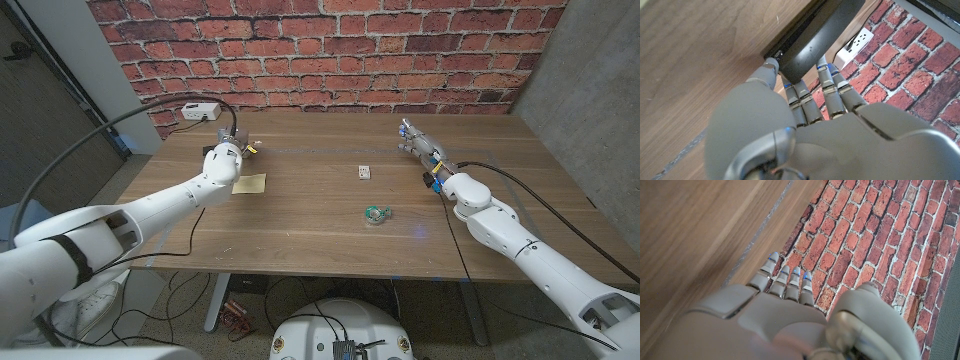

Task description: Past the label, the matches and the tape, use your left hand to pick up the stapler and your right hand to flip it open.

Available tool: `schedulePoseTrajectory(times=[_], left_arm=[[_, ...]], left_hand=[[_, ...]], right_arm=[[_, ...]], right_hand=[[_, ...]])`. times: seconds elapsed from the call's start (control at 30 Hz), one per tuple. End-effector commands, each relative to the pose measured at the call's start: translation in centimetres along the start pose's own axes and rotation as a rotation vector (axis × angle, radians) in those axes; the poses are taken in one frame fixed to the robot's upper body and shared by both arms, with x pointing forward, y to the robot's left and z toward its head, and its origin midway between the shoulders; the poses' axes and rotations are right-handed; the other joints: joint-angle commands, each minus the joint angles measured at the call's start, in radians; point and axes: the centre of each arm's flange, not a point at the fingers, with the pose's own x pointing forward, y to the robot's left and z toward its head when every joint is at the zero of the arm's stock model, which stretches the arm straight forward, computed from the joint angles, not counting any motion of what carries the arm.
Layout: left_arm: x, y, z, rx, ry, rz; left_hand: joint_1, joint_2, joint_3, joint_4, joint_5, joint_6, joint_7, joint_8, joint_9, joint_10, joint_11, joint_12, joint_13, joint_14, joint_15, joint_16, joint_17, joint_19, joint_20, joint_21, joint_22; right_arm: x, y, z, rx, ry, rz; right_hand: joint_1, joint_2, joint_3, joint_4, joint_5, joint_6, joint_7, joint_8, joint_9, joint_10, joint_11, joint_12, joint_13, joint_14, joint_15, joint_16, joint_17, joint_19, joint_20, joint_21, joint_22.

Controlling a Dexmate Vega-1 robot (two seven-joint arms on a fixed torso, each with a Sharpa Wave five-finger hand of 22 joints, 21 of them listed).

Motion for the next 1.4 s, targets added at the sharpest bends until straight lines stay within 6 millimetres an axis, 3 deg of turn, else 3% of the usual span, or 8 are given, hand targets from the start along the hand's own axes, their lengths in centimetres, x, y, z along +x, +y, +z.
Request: schedulePoseTrajectory(times=[0.03, 0.17, 0.8, 0.93, 1.4], left_arm=[[-1.3, 0.1, -0.1, -0.051, -0.028, 0.196], [-1.7, 0.1, -0.2, -0.065, -0.038, 0.251], [-3.4, 0.9, -1.0, -0.173, -0.038, 0.446], [-3.6, 0.9, -1.0, -0.214, -0.031, 0.486], [-4.2, 2.0, -1.7, -0.284, -0.011, 0.586]], left_hand=[[0.096, 0.065, 0.009, -0.009, -0.006, 0.089, -0.025, 0.034, 0.006, 0.066, -0.037, 0.013, 0.040, 0.225, -0.301, 0.001, 0.110, 0.020, -0.074, 0.016, 0.005], [0.108, 0.060, 0.007, -0.015, -0.008, 0.112, -0.011, 0.041, 0.001, 0.079, -0.036, 0.007, 0.032, 0.240, -0.301, -0.007, 0.098, 0.029, -0.078, 0.026, 0.007], [0.141, 0.042, -0.008, -0.030, -0.016, 0.162, 0.010, 0.050, -0.019, 0.137, -0.030, -0.004, -0.002, 0.284, -0.301, -0.030, 0.061, 0.046, -0.083, 0.056, 0.013], [0.157, 0.029, -0.022, -0.034, -0.015, 0.198, 0.015, 0.055, -0.032, 0.165, -0.026, -0.010, -0.019, 0.312, -0.301, -0.038, 0.042, 0.066, -0.103, 0.077, 0.016], [0.184, 0.028, -0.041, -0.031, -0.016, 0.194, 0.014, 0.037, -0.053, 0.184, -0.006, -0.026, -0.043, 0.355, -0.301, -0.053, 0.011, 0.068, -0.106, 0.101, 0.019]], right_arm=[[-0.5, -0.2, -0.3, 0.014, -0.001, -0.011], [-0.6, -0.3, -0.3, 0.014, -0.004, -0.009], [-1.1, -0.4, -0.1, 0.020, -0.013, -0.012], [-1.1, -0.3, -0.1, 0.022, -0.012, -0.014], [-1.1, -0.4, -0.1, 0.028, -0.017, -0.022]], right_hand=[[0.003, -0.002, 0.003, 0.001, -0.001, -0.006, -0.002, 0.001, 0.002, -0.003, 0.002, 0.002, 0.001, -0.002, -0.025, 0.004, 0.001, -0.005, 0.000, -0.002, -0.001], [0.003, -0.003, 0.003, 0.001, -0.002, -0.006, -0.001, 0.000, 0.002, -0.003, 0.000, 0.002, 0.001, -0.003, -0.025, 0.004, 0.001, -0.005, 0.000, -0.002, -0.001], [0.002, -0.002, 0.005, 0.001, -0.002, -0.006, -0.001, 0.001, 0.002, -0.003, -0.001, 0.002, 0.001, -0.002, -0.026, 0.005, 0.001, -0.004, -0.001, -0.002, -0.001], [0.002, -0.002, 0.005, 0.000, -0.002, -0.005, 0.000, 0.001, 0.002, -0.004, 0.000, 0.002, 0.001, -0.002, -0.025, 0.005, 0.001, -0.004, -0.001, -0.002, -0.001], [0.003, 0.000, 0.007, 0.000, -0.002, -0.006, -0.001, 0.001, 0.002, -0.005, -0.003, 0.001, 0.001, -0.001, -0.025, 0.005, 0.001, -0.004, -0.001, -0.002, -0.001]])
